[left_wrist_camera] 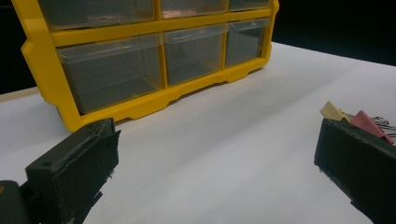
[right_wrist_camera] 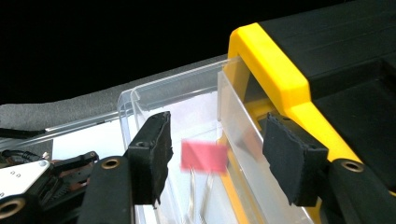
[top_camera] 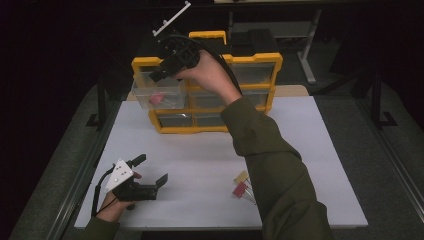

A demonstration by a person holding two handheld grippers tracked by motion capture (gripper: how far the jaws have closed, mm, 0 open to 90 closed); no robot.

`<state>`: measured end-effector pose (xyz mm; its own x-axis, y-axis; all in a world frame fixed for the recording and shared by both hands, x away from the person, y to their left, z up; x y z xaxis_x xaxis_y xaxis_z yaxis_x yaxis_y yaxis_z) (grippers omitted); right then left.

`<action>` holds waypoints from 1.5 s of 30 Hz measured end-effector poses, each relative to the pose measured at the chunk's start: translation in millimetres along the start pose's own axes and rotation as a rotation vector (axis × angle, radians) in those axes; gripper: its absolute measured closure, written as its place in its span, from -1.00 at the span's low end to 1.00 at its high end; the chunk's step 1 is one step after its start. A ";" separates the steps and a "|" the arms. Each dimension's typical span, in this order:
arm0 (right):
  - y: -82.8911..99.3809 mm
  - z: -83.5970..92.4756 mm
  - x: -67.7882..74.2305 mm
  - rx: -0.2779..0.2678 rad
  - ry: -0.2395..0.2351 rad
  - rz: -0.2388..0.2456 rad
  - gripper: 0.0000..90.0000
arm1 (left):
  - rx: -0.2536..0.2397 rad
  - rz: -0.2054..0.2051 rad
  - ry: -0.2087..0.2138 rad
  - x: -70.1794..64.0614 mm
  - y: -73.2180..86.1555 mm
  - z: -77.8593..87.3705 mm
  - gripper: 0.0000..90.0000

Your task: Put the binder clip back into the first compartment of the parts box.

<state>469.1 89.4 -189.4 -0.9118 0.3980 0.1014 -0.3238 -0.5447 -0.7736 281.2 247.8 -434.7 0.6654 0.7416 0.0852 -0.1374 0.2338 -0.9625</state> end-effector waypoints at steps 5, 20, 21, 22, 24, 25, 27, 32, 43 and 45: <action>3.3 11.3 -1.1 -0.014 0.002 -0.006 -0.13 | 0.005 -0.007 0.000 0.1 0.7 -0.4 -1.00; 31.1 42.3 -7.9 -0.040 0.026 -0.048 -0.30 | 0.017 -0.004 0.000 -0.7 1.6 -0.8 -1.00; 32.9 44.2 -8.4 -0.042 0.030 -0.049 -0.32 | 0.018 -0.005 0.000 -0.7 1.5 -0.7 -1.00; 34.7 46.0 -8.7 -0.047 0.031 -0.049 -0.34 | 0.016 -0.004 0.000 -0.8 1.4 -0.8 -1.00; 38.3 49.4 -8.4 -0.050 0.035 -0.055 -0.38 | 0.016 -0.006 0.001 -0.9 1.5 -0.8 -1.00; 40.3 50.6 -9.0 -0.054 0.042 -0.046 -0.39 | 0.016 -0.005 0.001 -1.0 1.6 -1.0 -1.00; 44.6 52.9 -8.2 -0.051 0.048 -0.057 -0.44 | 0.018 -0.007 0.002 -1.0 1.7 -1.0 -1.00; 56.7 53.8 -9.2 -0.035 0.065 -0.062 -0.63 | 0.017 -0.010 0.001 -0.8 1.6 -1.0 -1.00; 82.9 52.6 -7.7 -0.006 0.098 -0.057 -0.82 | 0.023 -0.010 0.002 -0.9 1.8 -0.8 -1.00; 88.3 52.1 -7.9 -0.001 0.091 -0.058 -0.82 | 0.023 -0.010 0.002 -0.9 1.9 -0.9 -1.00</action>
<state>434.4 -0.3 -225.9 -0.8648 0.4943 0.0884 -0.3750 -0.5186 -0.7684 280.9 247.0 -436.7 0.6680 0.7382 0.0939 -0.1475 0.2550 -0.9556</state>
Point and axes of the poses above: each handheld gripper's, and its own axes: z roughly backward along the jaws, y roughly out of its underside, x roughly to its left, the point moved 4 cm from there along -z, roughly forward along the jaws, and after that the axes turned 5 degrees about -z, right-handed, at the moved point
